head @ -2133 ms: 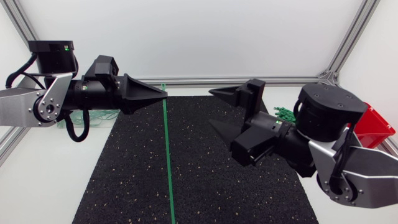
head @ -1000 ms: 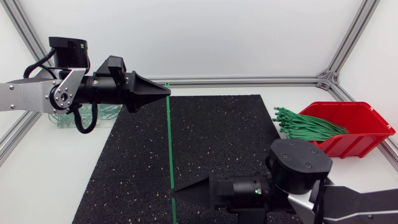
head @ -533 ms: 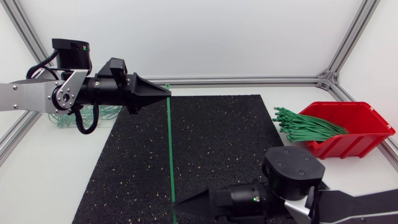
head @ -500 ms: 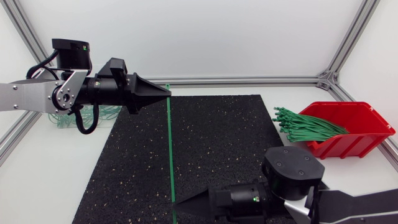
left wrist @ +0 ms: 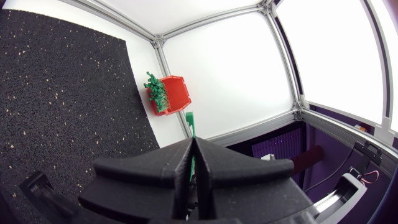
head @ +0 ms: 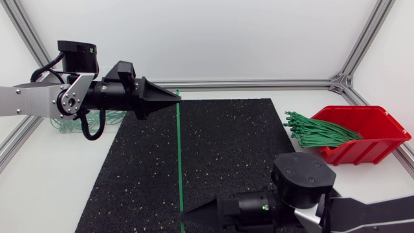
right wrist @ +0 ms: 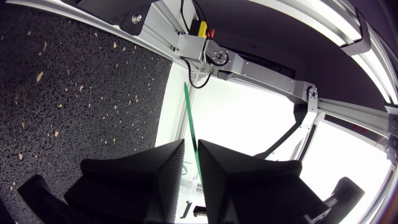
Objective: Take a green cable tie from the red box, thread the tail through the head to close it, then place it in the transparent bin on the left.
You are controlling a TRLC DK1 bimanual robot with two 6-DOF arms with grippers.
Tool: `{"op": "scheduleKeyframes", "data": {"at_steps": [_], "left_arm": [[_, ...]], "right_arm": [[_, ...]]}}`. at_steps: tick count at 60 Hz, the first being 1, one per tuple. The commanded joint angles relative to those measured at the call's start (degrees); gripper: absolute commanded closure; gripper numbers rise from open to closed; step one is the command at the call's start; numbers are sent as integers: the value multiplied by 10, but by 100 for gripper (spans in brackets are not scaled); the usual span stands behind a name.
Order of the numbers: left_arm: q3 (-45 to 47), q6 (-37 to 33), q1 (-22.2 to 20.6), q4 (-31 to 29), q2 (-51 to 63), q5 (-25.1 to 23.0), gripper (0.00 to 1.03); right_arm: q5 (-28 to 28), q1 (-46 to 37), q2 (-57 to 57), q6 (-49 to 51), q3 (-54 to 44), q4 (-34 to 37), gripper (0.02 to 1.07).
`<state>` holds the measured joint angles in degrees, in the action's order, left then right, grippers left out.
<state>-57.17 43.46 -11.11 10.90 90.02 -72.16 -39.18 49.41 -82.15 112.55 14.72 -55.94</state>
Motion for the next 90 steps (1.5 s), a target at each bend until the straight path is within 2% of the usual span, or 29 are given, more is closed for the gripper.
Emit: {"op": "scheduleKeyframes", "data": {"at_steps": [1,3,7,30,32,36,38,80,90], "left_arm": [[-3,-9,-5,-3,14,-4,99],[-3,-9,-6,-3,14,-4,99],[0,-11,-6,-3,14,-4,99],[0,-12,-4,-5,8,-4,99],[0,-12,-4,-5,8,-4,99],[0,-12,-4,-5,7,-4,99],[0,-12,-4,-5,6,-4,99],[1,-12,-8,-9,-1,3,99],[1,-13,-8,-9,-1,4,99]], "right_arm": [[1,5,-8,7,12,-10,87],[2,5,-8,7,14,-10,88],[5,5,-8,8,16,-8,102],[29,-4,3,-28,16,0,101],[31,-3,4,-28,15,0,98],[34,-3,7,-29,12,1,82],[38,-1,11,-30,9,2,79],[53,26,36,-30,-27,9,80],[53,32,34,-30,-27,9,88]]}}
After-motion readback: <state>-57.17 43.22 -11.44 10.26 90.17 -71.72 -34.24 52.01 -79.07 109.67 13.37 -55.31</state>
